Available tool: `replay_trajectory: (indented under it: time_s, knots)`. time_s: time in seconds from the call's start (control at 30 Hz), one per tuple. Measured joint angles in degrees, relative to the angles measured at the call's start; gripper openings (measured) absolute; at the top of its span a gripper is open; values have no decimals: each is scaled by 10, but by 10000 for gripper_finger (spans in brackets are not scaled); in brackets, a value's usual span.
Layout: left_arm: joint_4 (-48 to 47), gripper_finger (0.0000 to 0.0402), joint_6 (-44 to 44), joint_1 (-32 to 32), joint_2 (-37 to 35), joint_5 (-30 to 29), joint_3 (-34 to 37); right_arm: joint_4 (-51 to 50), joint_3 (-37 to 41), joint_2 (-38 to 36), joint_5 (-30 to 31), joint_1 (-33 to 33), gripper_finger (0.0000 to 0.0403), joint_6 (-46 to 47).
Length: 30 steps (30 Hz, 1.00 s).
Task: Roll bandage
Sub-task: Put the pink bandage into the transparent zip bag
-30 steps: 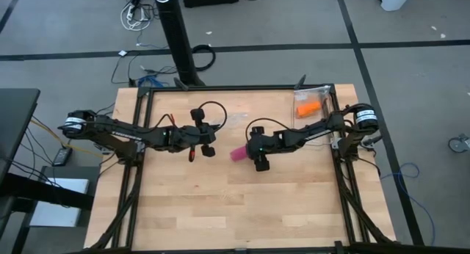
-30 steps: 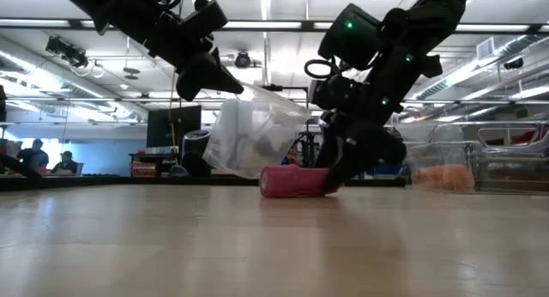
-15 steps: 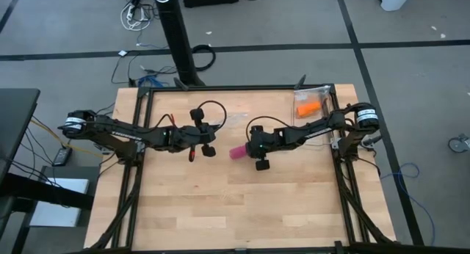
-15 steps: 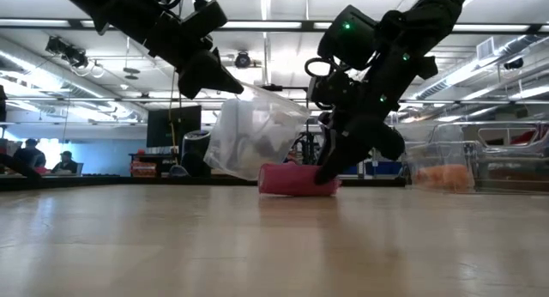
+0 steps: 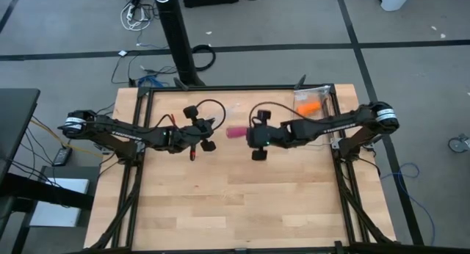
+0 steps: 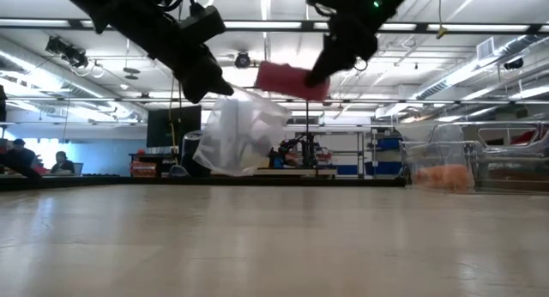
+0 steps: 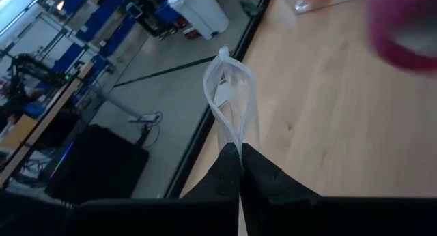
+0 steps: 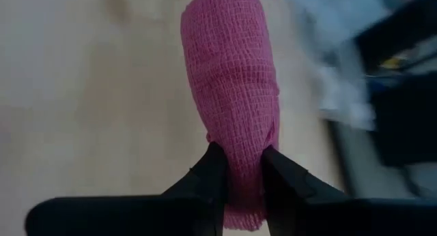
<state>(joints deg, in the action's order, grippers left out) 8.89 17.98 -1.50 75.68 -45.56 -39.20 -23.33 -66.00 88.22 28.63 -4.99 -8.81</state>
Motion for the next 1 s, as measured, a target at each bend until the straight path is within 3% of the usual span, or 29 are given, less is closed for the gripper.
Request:
replay_trajectory:
  time_s: [0.2,0.5,1.0]
  knots:
    - [-6,3,-6,0,0,-8,0,-26,-72,16,56,33,68,-47]
    - [21,3,-7,0,0,-7,0,-30,-77,36,58,89,68,-89]
    - [47,3,-62,0,0,22,-5,-38,-77,56,24,95,68,-120]
